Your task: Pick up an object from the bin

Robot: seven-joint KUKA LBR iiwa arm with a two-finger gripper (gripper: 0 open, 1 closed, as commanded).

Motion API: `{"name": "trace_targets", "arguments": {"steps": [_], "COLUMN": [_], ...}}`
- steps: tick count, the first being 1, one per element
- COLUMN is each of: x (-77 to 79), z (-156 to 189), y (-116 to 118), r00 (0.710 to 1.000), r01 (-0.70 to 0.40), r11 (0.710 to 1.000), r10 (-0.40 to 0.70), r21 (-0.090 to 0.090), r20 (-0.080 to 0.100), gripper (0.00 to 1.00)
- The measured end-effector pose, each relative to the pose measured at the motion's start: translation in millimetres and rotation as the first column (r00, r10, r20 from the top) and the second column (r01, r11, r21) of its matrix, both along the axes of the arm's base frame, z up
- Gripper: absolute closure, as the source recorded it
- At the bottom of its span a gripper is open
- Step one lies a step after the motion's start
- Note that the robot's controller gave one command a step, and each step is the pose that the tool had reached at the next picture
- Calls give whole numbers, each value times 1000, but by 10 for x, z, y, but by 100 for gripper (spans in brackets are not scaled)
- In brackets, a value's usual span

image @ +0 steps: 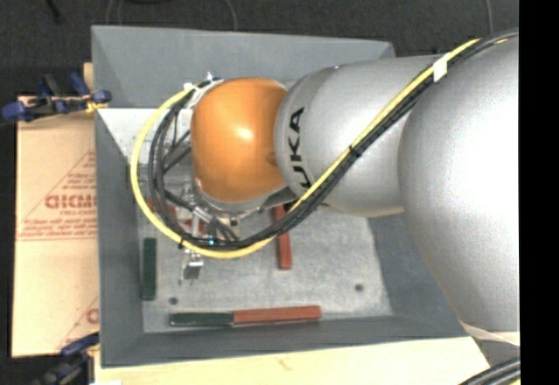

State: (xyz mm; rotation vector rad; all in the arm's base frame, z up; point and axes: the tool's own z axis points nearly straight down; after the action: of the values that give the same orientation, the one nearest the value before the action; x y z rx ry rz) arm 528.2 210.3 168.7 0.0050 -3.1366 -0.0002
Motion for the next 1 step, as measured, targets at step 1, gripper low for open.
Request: {"name": "trace_targets", "arguments": {"steps": [1], "x": [21], "z": [39], "y": [-7], "r00": [1000], "r01": [3], "r11": [1000], "r10": [-3], "r21": [2], "r20": [7], "gripper": [0]}}
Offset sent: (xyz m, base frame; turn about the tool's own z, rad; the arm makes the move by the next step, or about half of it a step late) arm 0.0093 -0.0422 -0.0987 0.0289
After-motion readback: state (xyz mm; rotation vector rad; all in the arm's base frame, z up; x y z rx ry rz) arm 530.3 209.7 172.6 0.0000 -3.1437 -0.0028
